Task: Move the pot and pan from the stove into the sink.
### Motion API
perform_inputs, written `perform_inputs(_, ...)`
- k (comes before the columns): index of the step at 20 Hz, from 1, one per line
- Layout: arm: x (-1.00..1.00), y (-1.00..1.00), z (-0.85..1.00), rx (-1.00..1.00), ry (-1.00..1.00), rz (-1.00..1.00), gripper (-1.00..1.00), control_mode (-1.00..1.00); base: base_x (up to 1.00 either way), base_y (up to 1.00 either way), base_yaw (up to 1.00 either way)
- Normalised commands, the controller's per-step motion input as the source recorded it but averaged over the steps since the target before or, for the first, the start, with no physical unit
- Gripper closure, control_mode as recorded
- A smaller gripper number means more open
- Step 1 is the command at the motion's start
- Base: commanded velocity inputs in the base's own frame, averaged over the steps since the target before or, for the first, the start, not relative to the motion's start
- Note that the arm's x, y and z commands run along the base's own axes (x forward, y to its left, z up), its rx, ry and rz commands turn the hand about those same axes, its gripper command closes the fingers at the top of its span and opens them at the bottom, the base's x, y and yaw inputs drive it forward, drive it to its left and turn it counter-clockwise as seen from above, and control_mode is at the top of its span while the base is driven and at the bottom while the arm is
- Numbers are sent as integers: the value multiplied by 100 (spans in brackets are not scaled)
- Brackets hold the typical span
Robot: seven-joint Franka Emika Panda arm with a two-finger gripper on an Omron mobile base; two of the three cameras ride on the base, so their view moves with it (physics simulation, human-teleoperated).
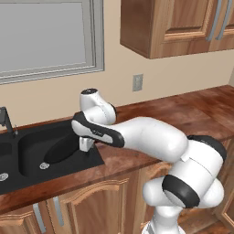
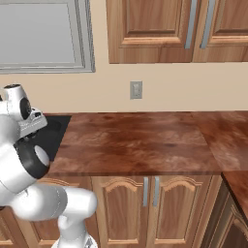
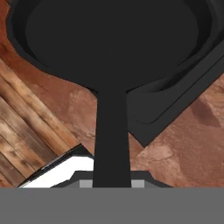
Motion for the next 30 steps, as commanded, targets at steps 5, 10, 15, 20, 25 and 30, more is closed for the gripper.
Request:
perform_inputs(5,28,21,-20,-5,-1,-13,100,-100,0,0,0)
perform_inputs(10,22,20,-30,-2,-2,-9,100,-100,0,0,0)
perform_inputs(15,50,38,-28,-1,0,-11,100,-100,0,0,0)
perform_inputs(20,37,33,-38,-2,0,-11,100,-100,0,0,0)
perform_inputs(25,47,33,-21,-5,0,-13,100,-100,0,0,0)
perform_inputs(30,50,18,-15,-7,0,-12,100,-100,0,0,0)
